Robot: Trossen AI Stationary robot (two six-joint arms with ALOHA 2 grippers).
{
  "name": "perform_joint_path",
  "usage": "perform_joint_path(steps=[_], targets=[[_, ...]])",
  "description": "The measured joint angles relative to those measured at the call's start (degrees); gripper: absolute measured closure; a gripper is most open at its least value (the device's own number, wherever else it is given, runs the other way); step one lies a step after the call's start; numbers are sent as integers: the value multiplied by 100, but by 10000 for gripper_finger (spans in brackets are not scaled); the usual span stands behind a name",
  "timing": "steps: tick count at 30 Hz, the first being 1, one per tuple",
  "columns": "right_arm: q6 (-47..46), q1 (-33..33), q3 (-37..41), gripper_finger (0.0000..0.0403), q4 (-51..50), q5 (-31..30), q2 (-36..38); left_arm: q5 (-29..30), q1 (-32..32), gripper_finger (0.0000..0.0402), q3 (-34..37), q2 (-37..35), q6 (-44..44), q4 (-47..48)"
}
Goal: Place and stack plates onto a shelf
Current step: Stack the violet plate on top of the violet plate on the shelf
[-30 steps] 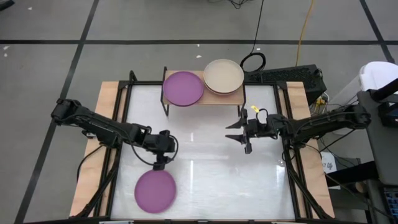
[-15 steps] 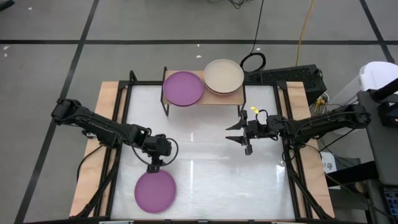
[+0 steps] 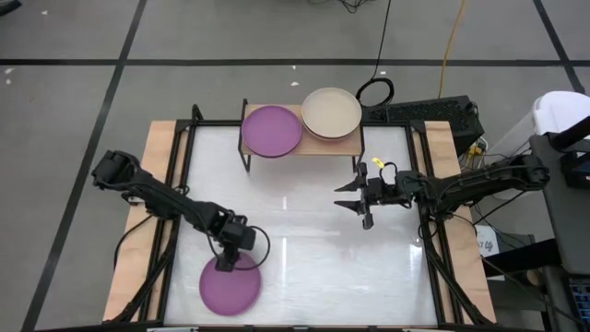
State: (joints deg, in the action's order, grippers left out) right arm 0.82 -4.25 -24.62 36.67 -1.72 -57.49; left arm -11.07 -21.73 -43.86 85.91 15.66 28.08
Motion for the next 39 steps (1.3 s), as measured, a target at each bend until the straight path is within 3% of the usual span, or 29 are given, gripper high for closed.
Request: perform_joint_path(steps=[7, 16, 22, 26, 36, 39], targets=[[7, 0, 0, 257, -4, 0, -2, 4, -12, 210, -2, 304, -97, 25], [28, 0, 0, 257, -2, -17, -2, -299, 194, 382, -17, 302, -507, 12], [46, 2, 0, 257, 4, -55, -2, -239, 424, 389, -308, 213, -658, -156], [50, 4, 0, 257, 2, -315, -2, 42, 623, 389, -845, 114, -1170, 443], [50, 4, 0, 257, 39, -306, 0, 1263, 1713, 390, -2785, -176, -2469, 2341], [50, 2, 0, 257, 43, -300, -4, 1436, 2189, 390, -3425, -244, -2858, 2358]])
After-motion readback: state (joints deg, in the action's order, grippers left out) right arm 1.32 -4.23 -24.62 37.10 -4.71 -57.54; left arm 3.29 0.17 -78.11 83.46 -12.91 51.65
